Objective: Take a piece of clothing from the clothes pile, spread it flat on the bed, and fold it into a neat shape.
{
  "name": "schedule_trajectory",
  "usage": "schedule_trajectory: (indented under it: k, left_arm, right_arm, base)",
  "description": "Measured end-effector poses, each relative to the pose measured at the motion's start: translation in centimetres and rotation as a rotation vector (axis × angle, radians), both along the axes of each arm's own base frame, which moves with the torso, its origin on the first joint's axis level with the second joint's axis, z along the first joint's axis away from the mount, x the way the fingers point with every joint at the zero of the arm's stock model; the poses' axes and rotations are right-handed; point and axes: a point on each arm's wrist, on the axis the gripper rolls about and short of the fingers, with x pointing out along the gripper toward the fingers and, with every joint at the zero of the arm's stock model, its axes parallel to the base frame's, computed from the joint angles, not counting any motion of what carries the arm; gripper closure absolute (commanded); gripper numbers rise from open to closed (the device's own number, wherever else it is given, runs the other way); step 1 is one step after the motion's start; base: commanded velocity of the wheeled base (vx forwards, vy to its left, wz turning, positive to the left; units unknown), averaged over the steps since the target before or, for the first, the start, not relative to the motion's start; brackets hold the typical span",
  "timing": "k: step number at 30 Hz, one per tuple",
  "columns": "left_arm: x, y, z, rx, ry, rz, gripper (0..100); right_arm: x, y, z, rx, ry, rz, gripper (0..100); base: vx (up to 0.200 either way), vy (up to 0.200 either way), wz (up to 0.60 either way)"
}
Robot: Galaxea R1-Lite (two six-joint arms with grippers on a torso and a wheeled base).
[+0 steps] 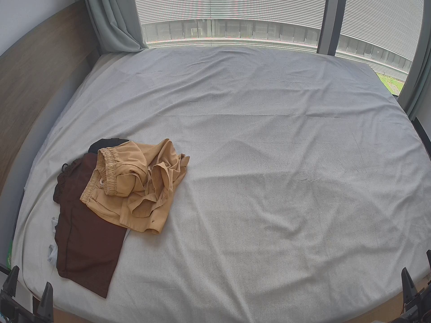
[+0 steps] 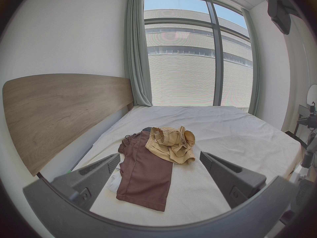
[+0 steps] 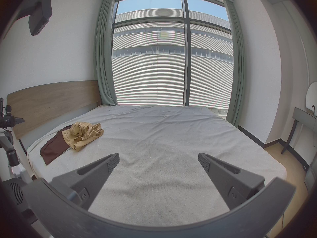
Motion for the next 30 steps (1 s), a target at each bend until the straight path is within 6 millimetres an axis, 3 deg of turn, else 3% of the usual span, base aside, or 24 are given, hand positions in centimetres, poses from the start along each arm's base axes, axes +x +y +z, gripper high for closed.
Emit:
schedule_trajectory:
  k: [12, 18, 30]
  left_arm:
    - [0.0, 0.0, 0.2, -0.008, -0.016, 0.003, 0]
    - [-0.2, 0.0, 1.7, -0.013, -0.117, 0.003, 0]
    - [0.0, 0.0, 2.5, -0.019, -0.103, -0.013, 0]
  right_arm:
    - [0.0, 0.0, 0.0, 0.003, 0.0, 0.0, 0]
    - [0.0, 0.0, 0.0, 0.003, -0.001, 0.0, 0]
    - [0.0, 0.0, 0.0, 0.004, -0.001, 0.001, 0]
  base:
    - [0.0, 0.0, 0.0]
    - [0.0, 0.0, 0.0]
    - [0.0, 0.0, 0.0]
